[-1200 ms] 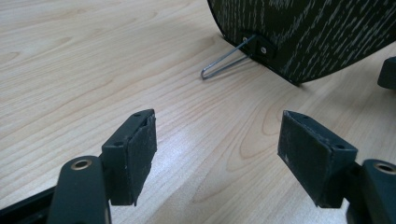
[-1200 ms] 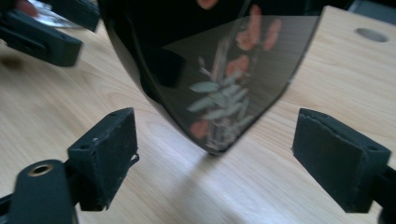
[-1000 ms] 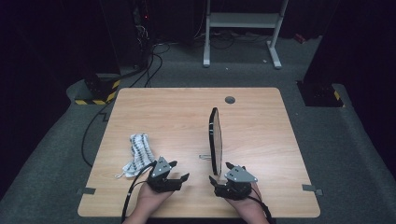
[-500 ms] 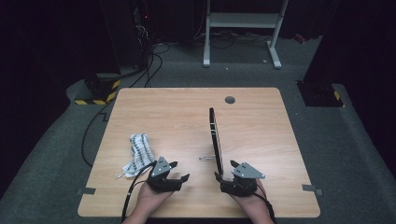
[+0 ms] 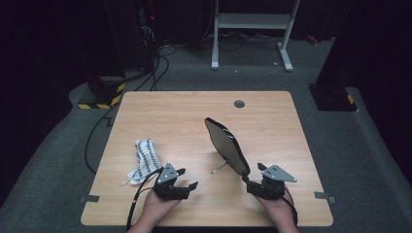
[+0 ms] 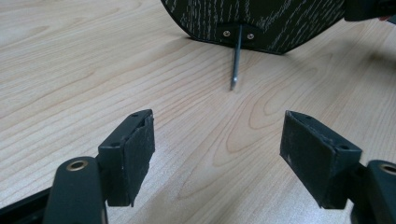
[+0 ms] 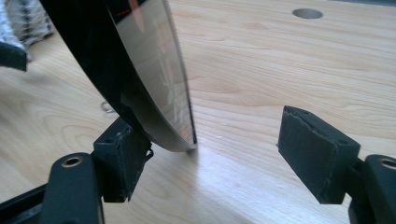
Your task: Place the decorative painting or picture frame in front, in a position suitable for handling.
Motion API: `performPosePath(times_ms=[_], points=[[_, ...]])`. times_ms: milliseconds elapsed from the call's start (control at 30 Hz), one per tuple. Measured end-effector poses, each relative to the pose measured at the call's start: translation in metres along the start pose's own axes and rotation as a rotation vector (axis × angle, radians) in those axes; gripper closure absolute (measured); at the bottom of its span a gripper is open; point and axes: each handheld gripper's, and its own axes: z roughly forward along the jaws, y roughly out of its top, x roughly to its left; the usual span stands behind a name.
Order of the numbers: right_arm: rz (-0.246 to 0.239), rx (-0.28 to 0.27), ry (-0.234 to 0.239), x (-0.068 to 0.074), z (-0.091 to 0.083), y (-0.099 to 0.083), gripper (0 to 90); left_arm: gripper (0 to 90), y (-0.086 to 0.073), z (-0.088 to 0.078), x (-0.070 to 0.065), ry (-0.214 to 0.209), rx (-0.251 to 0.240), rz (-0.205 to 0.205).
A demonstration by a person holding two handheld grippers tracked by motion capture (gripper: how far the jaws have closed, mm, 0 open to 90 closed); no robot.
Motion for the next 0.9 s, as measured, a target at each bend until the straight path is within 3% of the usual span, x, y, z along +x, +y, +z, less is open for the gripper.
performPosePath(times_ms=[167, 333, 500, 733, 900], points=[[0.01, 0.011, -0.007, -0.007, -0.001, 0.0, 30.0, 26.6, 0.0, 0.001, 0.0, -0.006, 0.005, -0.003], [0.015, 0.007, 0.01, -0.004, -0.006, -0.001, 35.7, 26.6, -0.001, 0.001, 0.001, 0.003, 0.014, -0.003], [0.016, 0.04, 0.038, -0.002, -0.01, -0.004, 41.1, 26.5, 0.0, -0.001, 0.002, 0.003, 0.003, -0.006], [0.01, 0.127, 0.078, 0.002, -0.002, -0.011, 43.6, 26.3, 0.001, -0.003, 0.002, 0.01, -0.008, -0.007], [-0.03, 0.155, 0.124, 0.013, 0.003, -0.012, 44.1, 26.2, 0.001, -0.003, 0.003, 0.016, -0.012, -0.005]])
